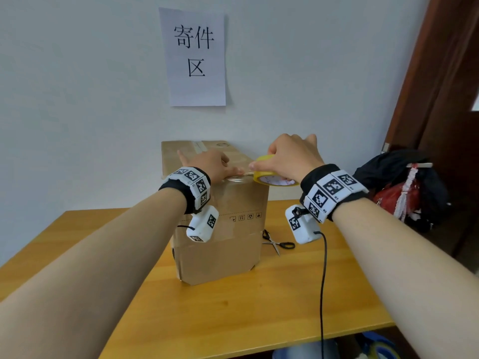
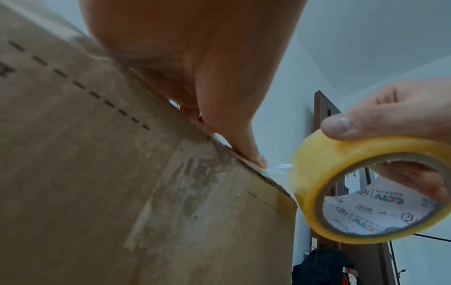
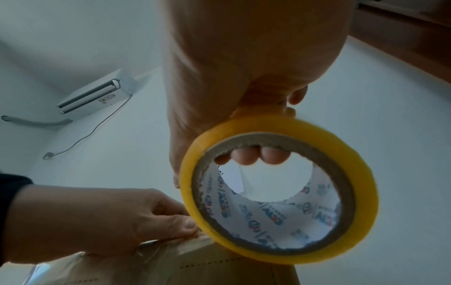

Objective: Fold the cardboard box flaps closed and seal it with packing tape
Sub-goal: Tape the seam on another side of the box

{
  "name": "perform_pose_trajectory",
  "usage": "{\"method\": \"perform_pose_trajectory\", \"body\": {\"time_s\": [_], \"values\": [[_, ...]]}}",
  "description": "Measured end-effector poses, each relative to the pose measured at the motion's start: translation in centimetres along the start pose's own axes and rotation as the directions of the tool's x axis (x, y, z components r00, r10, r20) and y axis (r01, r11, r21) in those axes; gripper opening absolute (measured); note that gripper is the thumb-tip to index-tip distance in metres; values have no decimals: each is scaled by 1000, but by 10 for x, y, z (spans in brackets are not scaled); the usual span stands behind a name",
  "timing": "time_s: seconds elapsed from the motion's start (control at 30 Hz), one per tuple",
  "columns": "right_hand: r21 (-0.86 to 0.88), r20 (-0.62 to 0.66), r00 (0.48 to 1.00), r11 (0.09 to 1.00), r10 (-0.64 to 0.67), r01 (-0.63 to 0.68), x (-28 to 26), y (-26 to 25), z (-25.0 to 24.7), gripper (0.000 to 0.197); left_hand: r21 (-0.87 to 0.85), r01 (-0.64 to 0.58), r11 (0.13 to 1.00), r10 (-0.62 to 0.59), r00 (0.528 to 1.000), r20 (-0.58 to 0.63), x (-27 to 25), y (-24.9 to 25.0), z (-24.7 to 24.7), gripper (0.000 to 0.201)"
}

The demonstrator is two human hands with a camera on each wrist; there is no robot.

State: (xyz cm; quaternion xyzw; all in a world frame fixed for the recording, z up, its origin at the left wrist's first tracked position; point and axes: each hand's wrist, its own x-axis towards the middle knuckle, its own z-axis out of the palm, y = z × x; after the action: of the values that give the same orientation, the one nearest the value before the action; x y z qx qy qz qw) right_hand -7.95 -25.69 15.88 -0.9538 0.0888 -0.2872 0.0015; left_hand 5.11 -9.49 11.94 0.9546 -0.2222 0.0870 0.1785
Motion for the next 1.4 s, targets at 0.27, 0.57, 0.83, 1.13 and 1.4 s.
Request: {"method": "perform_pose_trajectory", "body": {"time_s": [0.27, 0.57, 0.83, 1.13, 1.4], "values": [[-172, -62, 989, 975, 134, -143, -1, 18, 8, 55, -22, -18, 1000, 18, 999, -30, -3, 0, 3, 72], [-142, -3, 977, 967, 211, -210, 10, 37, 25, 67, 2, -23, 1000, 23, 999, -37, -6, 4, 3, 63], [-42, 68, 977, 979, 204, -201, 18, 46, 46, 66, 41, -12, 999, 14, 999, -46, -9, 6, 1, 62], [-49, 88, 977, 981, 193, -190, 19, 35, 42, 66, 15, -10, 1000, 11, 999, -53, -14, -9, -5, 67], [-34, 120, 986, 993, 118, -115, 14, -1, 44, 68, 7, -23, 1000, 24, 997, -76, -28, -52, -20, 62]]}}
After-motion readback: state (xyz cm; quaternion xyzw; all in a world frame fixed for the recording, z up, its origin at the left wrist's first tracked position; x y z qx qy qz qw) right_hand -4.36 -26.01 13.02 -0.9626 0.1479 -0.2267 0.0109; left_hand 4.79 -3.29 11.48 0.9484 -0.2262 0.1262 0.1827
